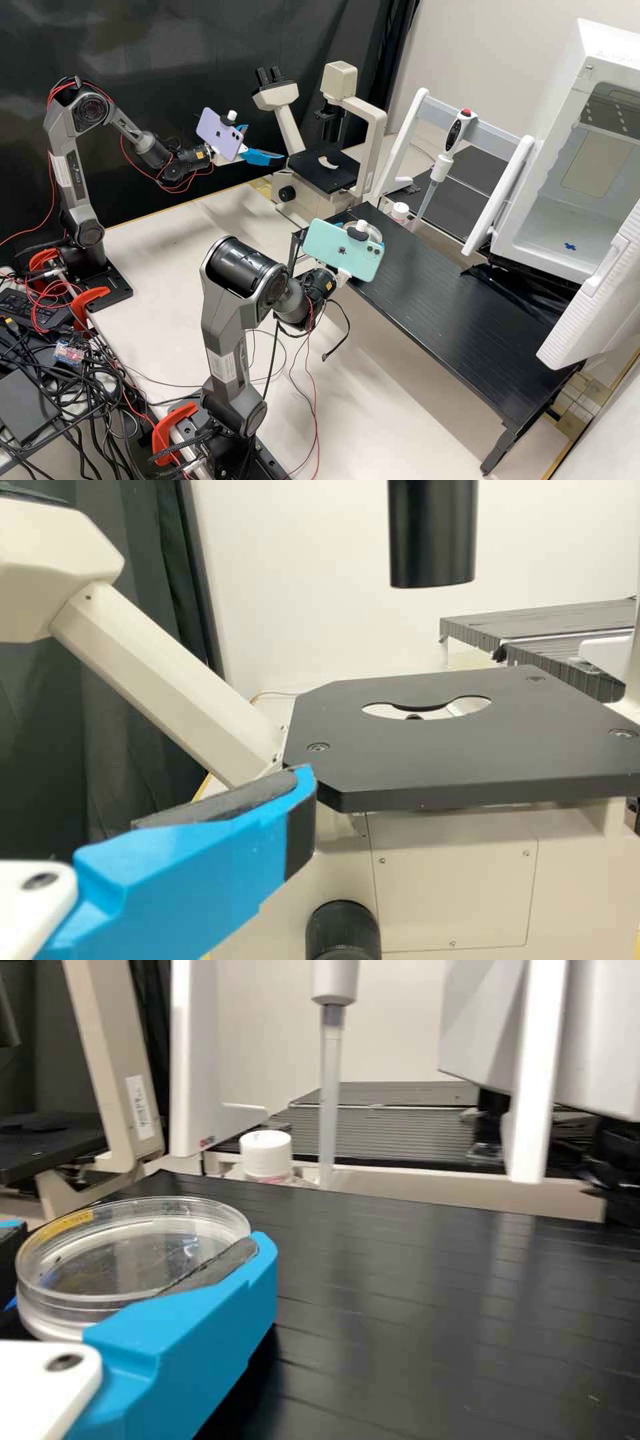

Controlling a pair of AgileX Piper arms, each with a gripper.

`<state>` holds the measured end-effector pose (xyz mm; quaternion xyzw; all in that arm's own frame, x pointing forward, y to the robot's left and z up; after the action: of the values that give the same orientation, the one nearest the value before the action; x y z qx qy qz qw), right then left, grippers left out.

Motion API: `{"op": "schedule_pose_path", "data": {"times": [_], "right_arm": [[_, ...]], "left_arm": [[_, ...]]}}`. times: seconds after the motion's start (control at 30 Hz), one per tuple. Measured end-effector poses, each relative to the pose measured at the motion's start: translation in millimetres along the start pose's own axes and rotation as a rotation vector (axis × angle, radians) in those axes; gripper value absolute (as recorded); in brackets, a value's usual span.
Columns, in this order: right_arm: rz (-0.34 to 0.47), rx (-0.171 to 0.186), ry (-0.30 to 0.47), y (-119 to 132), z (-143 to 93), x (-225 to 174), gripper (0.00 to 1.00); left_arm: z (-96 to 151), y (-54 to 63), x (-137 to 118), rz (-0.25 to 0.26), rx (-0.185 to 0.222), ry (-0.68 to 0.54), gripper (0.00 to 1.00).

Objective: Move the petri dish to the incubator

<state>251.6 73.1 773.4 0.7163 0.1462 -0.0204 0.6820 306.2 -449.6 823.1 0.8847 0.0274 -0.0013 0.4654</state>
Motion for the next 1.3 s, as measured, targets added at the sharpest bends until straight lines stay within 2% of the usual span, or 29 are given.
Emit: {"op": "schedule_pose_path", "data": {"times": [0.27,0.5,0.63,0.77,1.03,1.3], "right_arm": [[0.055,0.002,-0.041,14,10,-3,0.0],[0.149,-0.002,-0.099,39,25,-10,0.0],[0.189,0.02,-0.118,52,30,-10,0.0],[0.22,-0.005,-0.116,68,34,-9,0.0],[0.298,0.027,-0.166,100,42,-6,0.0],[0.343,0.022,-0.22,126,53,5,0.0]], "left_arm": [[0,0.0,0,0.0,0.0,0.0,1.0],[0,0.0,0,0.0,0.0,0.0,1.0],[0,0.0,0,0.0,0.0,0.0,1.0],[0,0.0,0,0.0,0.0,0.0,1.0],[0,0.0,0,0.0,0.0,0.0,1.0],[0,0.0,0,0.0,0.0,0.0,1.0]]}}
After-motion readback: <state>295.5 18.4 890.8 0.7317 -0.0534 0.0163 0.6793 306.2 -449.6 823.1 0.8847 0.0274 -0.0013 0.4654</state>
